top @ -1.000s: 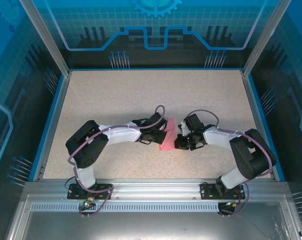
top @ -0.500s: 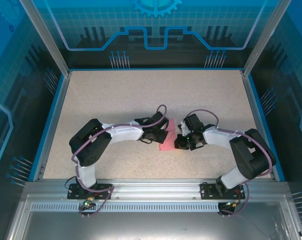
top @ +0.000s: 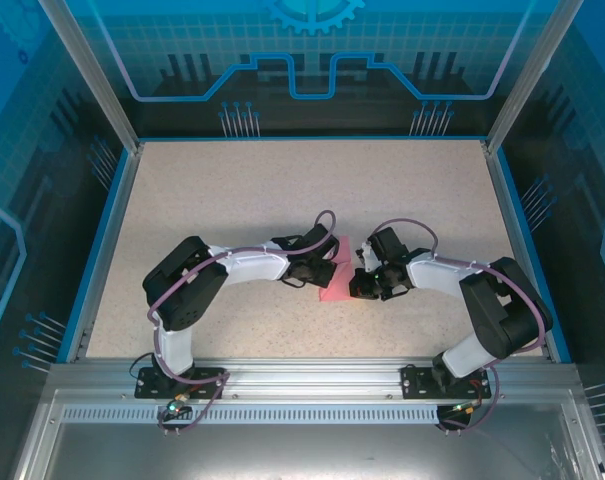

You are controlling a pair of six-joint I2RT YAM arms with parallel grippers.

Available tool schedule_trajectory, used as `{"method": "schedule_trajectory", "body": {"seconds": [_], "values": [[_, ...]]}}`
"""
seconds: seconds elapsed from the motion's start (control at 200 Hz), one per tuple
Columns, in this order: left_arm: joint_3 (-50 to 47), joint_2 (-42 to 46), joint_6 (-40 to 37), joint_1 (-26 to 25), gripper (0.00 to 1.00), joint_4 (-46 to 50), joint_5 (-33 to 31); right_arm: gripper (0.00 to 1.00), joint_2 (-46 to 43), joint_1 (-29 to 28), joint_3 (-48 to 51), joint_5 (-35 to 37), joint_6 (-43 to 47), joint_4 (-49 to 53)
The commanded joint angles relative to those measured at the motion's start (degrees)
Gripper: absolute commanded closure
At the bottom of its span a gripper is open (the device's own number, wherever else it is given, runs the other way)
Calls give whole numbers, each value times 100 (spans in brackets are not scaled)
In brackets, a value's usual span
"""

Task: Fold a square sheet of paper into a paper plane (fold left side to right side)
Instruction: Fold the triangle a second time at the center of the table.

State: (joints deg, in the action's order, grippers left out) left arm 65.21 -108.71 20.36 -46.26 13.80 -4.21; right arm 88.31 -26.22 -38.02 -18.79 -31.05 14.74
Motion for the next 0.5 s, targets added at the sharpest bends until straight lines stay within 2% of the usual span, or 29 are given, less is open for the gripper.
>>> {"method": "schedule_trajectory", "body": {"seconds": [0.0,0.495], "values": [[150,-10,-173,53,100,153,-11,100,142,-75,-36,180,81,386],[82,130,-189,51,100,158,-85,100,142,-76,-25,217,73,407]]}}
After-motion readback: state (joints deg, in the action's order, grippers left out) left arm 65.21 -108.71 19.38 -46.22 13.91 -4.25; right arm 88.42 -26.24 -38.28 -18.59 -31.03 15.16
